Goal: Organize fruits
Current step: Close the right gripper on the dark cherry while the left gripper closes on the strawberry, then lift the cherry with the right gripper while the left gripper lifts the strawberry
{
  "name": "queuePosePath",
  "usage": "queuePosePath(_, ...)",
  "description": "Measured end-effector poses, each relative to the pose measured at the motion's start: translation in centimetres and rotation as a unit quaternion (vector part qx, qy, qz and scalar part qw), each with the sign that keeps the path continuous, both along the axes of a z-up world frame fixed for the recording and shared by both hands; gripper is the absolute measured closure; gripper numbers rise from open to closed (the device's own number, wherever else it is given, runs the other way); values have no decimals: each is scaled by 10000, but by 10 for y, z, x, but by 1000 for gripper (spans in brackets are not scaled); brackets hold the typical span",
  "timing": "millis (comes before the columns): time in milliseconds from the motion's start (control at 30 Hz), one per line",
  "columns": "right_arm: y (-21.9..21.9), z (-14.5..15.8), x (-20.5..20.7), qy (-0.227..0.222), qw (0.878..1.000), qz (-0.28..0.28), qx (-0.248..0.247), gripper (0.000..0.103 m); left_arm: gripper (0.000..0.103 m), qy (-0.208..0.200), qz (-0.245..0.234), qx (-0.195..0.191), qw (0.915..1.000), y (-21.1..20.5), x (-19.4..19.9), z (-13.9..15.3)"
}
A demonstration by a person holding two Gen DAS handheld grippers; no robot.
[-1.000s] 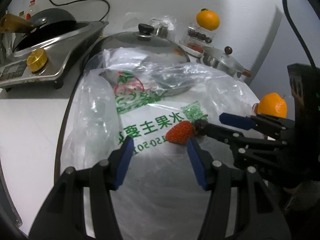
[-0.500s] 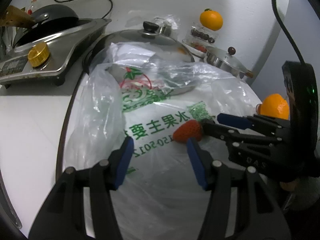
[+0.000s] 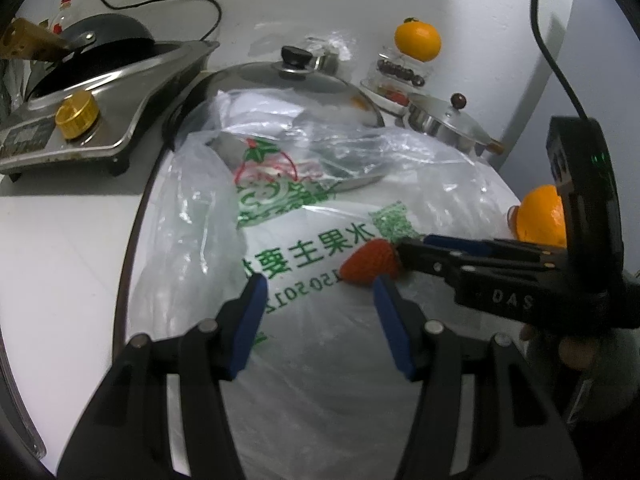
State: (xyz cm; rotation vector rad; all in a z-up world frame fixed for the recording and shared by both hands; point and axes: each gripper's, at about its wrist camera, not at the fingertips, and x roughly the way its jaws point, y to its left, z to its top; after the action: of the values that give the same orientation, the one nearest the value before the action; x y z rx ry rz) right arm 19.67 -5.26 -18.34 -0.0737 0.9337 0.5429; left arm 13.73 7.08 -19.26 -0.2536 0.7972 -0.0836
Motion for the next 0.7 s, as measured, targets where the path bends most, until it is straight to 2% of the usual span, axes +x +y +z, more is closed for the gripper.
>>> queuePosePath(100,-1,0,-1,30,9999,91,140,72,46,-7,-25,73,10000,-4,0,2)
queuePosePath(467,-17,11,-13,-300,9994,193,39,72,46,-11,-276,320,9991,-29,9,10)
queuePosePath(700,-28,8,-17,-283,9989,374,11,72,46,117,-543,568,9968,-47,28,5)
